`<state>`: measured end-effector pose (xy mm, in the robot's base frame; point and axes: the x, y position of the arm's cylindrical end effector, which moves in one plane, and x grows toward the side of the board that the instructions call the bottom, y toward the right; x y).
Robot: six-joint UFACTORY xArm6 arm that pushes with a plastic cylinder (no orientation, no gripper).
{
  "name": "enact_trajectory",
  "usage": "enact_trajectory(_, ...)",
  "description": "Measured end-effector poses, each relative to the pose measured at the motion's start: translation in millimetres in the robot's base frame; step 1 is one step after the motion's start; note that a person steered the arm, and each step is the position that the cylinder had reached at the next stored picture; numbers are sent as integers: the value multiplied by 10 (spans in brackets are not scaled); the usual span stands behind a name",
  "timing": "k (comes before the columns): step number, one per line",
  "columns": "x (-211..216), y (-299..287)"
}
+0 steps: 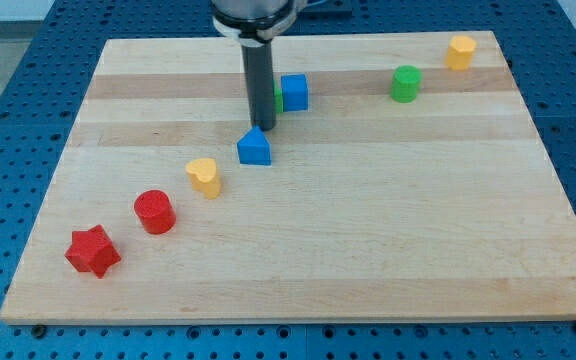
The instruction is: Push the green star slightly right and a bit down
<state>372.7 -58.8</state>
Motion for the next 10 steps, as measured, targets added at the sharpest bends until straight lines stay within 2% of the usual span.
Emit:
enact_trajectory(1,-107,-281)
enact_trajectory(2,-479,-396)
enact_trajectory(3,-575,-312)
enact_trajectory(5,-448,289)
enact_trajectory(10,-333,527)
